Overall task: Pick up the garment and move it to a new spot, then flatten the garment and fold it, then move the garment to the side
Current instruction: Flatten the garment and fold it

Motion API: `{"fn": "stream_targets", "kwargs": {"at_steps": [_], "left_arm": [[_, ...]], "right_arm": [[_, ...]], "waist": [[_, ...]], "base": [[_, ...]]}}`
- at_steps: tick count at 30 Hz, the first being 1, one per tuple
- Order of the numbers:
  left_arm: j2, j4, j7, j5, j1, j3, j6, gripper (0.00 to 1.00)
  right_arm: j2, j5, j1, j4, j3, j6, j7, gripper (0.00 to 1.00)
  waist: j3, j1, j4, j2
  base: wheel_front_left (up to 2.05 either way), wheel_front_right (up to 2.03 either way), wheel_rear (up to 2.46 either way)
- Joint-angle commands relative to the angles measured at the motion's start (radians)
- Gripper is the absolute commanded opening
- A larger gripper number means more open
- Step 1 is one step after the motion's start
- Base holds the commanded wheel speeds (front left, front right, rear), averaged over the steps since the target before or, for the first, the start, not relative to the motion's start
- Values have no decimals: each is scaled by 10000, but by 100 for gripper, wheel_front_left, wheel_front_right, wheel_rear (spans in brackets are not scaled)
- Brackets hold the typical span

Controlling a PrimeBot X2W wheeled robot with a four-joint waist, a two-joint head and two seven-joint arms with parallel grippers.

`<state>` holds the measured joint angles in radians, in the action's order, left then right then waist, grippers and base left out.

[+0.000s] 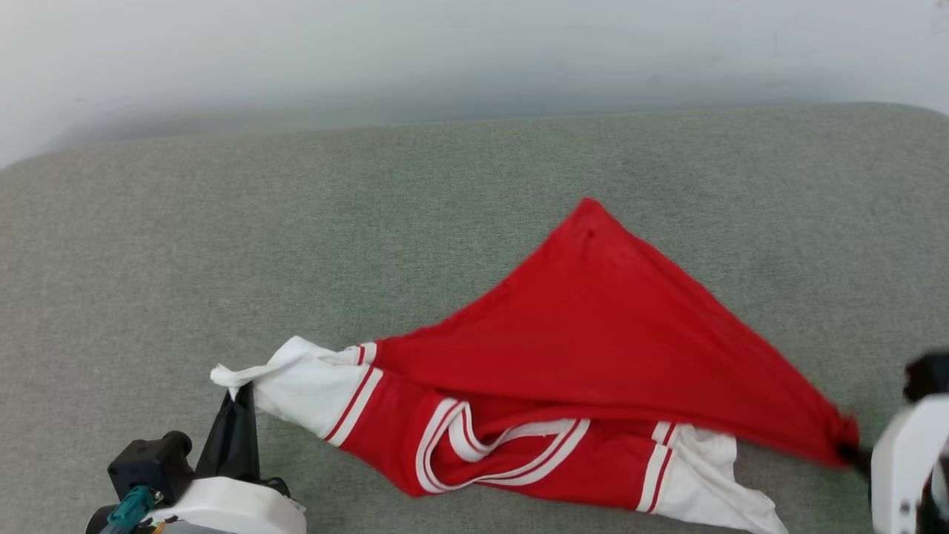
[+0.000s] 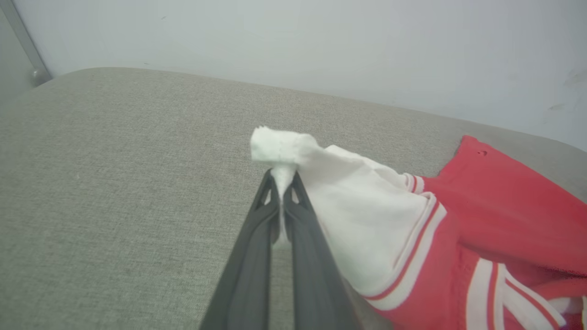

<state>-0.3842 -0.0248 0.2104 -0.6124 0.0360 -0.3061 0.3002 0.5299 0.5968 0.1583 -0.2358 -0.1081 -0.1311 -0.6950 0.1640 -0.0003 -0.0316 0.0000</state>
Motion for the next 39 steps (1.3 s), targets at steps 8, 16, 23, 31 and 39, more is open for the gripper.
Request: {"fn": "stream_targets", "kwargs": {"at_steps": [8, 16, 23, 31, 39], "left_arm": [[-67, 78, 77, -63, 168, 125, 147, 0], [-104, -175, -7, 103, -137, 16, 231, 0], [-134, -773, -137, 426, -733, -213, 329, 0], [-55, -1372, -252, 858, -1424, -528, 402, 0], [95, -1646, -301, 1148, -2193, -907, 260, 0]], "right_arm": [[-2194, -542, -3376, 2048, 1839, 5, -1578, 67], [-2829, -1303, -2457, 3148, 2832, 3, 782, 100], [-2834, -1038, -136, 2074, 2538, 3, 3192, 100], [-2264, 4, 3342, -244, 837, 5, 1223, 100], [-2094, 97, 5730, -1823, -479, 5, -1113, 100]], "waist": [[-48, 3, -154, 0], [267, 3, -147, 0], [1009, 3, -31, 0], [1812, 3, 125, 0], [2642, 3, 709, 0]], "base": [[0, 0, 0], [0, 0, 0], [0, 0, 0], [0, 0, 0], [0, 0, 0]]}}
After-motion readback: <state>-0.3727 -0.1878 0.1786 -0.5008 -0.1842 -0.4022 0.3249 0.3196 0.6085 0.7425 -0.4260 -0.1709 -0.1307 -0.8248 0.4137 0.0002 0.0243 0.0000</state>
